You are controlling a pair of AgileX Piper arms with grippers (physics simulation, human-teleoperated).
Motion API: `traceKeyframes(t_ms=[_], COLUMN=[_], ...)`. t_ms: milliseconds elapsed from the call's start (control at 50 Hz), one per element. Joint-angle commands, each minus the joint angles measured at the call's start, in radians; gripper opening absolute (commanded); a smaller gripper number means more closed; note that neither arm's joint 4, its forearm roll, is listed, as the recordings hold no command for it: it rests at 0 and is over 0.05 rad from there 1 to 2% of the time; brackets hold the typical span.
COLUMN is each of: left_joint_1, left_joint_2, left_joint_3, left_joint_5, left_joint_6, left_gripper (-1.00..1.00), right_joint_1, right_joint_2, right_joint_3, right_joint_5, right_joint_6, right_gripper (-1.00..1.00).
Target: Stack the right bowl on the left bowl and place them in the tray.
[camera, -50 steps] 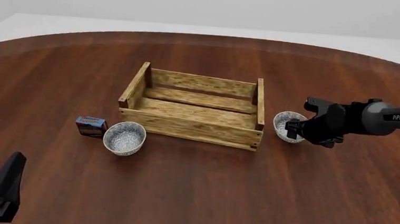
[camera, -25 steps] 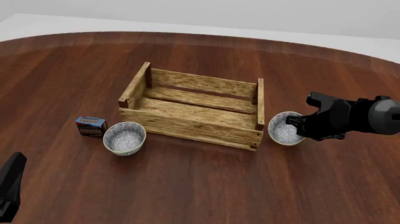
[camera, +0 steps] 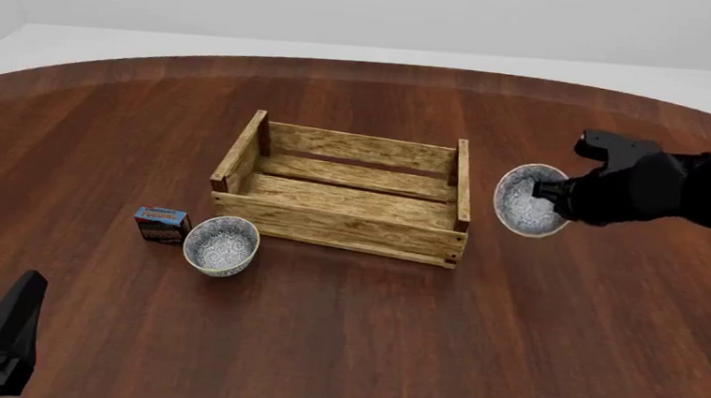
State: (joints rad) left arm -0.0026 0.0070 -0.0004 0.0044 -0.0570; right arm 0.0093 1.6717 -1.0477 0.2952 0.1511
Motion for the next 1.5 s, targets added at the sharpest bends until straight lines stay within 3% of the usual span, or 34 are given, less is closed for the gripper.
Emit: traceKeyframes(t_ms=[20, 180, 340, 700, 1060, 1220, 1500], left_joint_1=[0.004, 0.002, 0.005, 0.006, 0.019, 0.037, 0.029], left_joint_2=[-0.002, -0.002, -0.004, -0.005, -0.003, 0.007, 0.048], left_joint_3=[0.000, 0.000, 0.000, -0.001, -0.023, -0.031, -0.018], left_joint_5=[0.001, 0.001, 0.001, -0.002, 0.013, 0.006, -0.034], left_joint_6=[0.002, 0.004, 0.005, 0.012, 0.013, 0.021, 0.044], left_gripper=[1.00, 1.00, 1.00, 1.00, 1.00, 1.00, 1.00], right_joint_1=[0.019, 0.033, 0.110, 0.261, 0.404, 0.487, 0.516], right_joint_2=[-0.171, -0.314, -0.452, -0.596, -0.559, -0.569, -0.532], right_joint_3=[0.031, 0.040, 0.086, 0.087, 0.095, 0.094, 0.112], right_joint_5=[0.017, 0.035, 0.032, 0.053, -0.027, -0.086, -0.184], right_joint_6=[-0.007, -0.021, -0.005, -0.039, -0.029, 0.023, 0.046], right_gripper=[-1.00, -1.00, -1.00, -1.00, -1.00, -1.00, -1.00])
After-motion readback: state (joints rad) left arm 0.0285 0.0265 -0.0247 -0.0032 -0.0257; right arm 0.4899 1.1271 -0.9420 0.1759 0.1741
